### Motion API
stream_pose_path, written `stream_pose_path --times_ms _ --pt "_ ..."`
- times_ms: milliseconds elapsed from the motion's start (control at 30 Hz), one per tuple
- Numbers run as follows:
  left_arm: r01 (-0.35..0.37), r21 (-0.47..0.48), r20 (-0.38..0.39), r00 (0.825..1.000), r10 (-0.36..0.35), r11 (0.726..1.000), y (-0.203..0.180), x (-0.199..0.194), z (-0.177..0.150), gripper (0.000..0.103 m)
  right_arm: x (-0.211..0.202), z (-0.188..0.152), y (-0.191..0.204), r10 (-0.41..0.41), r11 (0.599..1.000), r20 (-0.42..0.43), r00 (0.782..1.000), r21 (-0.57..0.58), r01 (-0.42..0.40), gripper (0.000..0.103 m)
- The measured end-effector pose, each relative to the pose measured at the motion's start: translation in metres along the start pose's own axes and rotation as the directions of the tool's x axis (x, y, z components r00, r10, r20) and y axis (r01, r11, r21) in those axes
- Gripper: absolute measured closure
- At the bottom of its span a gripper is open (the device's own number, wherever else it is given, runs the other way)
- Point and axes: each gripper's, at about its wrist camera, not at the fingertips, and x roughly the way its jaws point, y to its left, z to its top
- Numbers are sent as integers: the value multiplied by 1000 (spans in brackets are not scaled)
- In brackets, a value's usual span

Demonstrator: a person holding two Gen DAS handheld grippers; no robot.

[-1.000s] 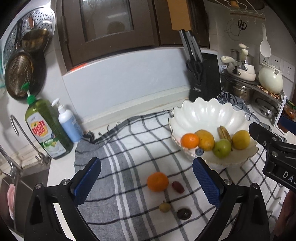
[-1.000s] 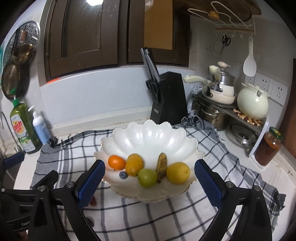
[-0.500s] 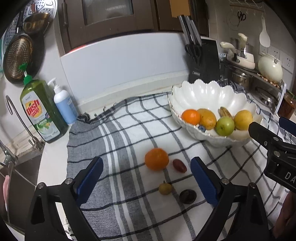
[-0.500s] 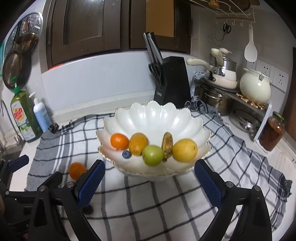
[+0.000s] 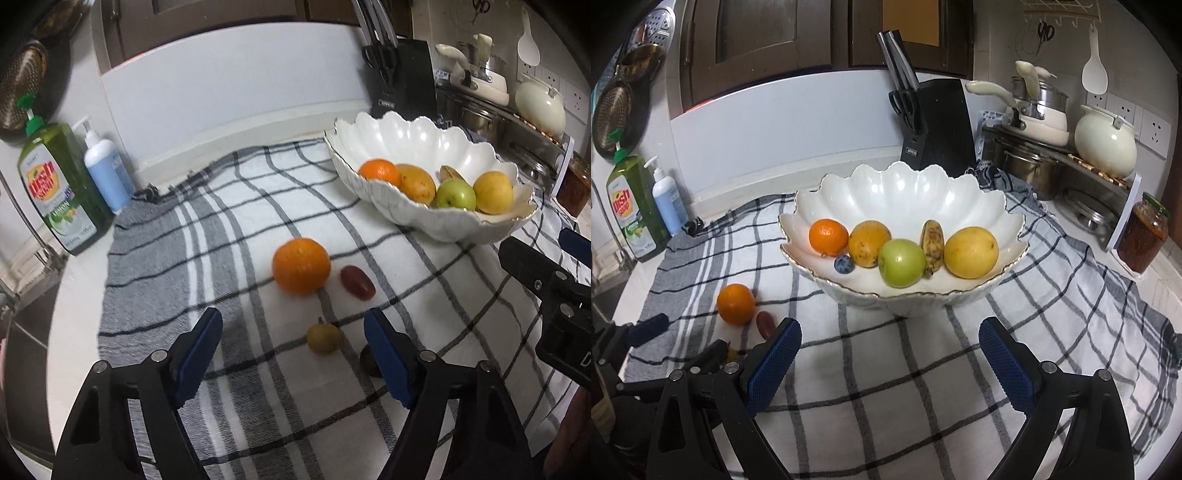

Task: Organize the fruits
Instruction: 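Grasp the small brown kiwi with the left tool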

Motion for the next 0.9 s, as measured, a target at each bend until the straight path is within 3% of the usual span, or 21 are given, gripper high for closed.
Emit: stream_pose_path --times_ms 700,900 --pt "68 -4 -84 994 -69 998 -8 33 -8 77 10 -5 2 -27 999 -20 999 -19 26 5" --pt "81 -2 -81 993 -81 997 -9 33 -10 79 8 -5 1 -30 999 -18 999 -22 30 5"
